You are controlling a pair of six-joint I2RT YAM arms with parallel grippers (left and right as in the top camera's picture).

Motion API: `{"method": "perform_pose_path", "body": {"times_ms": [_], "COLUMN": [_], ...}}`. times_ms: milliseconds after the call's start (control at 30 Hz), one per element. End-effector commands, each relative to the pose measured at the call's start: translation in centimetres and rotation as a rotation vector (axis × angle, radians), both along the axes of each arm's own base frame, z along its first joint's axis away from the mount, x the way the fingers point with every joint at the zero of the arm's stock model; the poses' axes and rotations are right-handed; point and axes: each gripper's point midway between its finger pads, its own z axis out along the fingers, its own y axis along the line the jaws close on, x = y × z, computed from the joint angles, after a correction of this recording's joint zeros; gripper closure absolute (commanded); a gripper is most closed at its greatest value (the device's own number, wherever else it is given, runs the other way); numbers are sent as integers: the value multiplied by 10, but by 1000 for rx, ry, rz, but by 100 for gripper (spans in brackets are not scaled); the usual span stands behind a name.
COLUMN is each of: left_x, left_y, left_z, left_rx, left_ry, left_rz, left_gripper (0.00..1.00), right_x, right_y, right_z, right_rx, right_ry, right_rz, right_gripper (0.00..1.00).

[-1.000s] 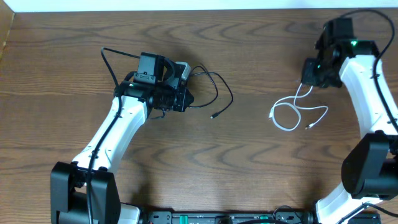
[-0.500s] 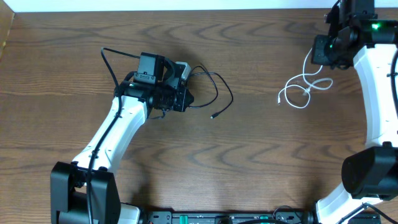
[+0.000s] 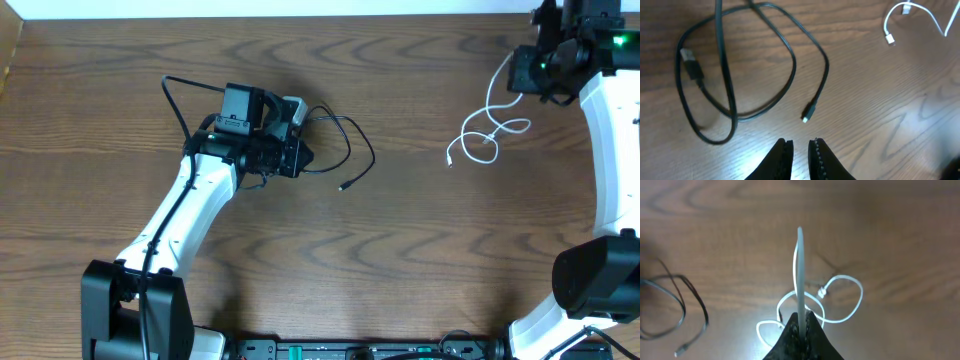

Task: Untangle cables
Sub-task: 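Carry the white cable to the table's top-right corner with right gripper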

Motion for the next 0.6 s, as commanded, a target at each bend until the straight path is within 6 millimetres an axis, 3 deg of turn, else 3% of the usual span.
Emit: {"method": "perform_pose_path", "body": {"times_ms": [0, 167, 267, 400, 567], "left_x": [1, 1, -4, -13, -22], "left_y": [-9, -23, -34, -54, -76], "left_z": [6, 10, 11, 13, 16], "left_rx": [-30, -38, -41, -47, -51], "left_ry": [-29, -62, -69, -83, -106], "left_rz": [-27, -63, -92, -149, -208], "left_gripper": [83, 83, 83, 83, 83], "right_x": [17, 46, 54, 52, 35], "right_y": [-8, -39, -66, -119, -192], "right_z": [31, 55, 57, 41, 17], "right_rx": [-17, -33, -47, -79, -161], "right_ry": [-130, -288, -324, -297, -228], "right_rz": [3, -67, -118, -225, -364], "right_gripper": [99, 99, 99, 99, 99]}}
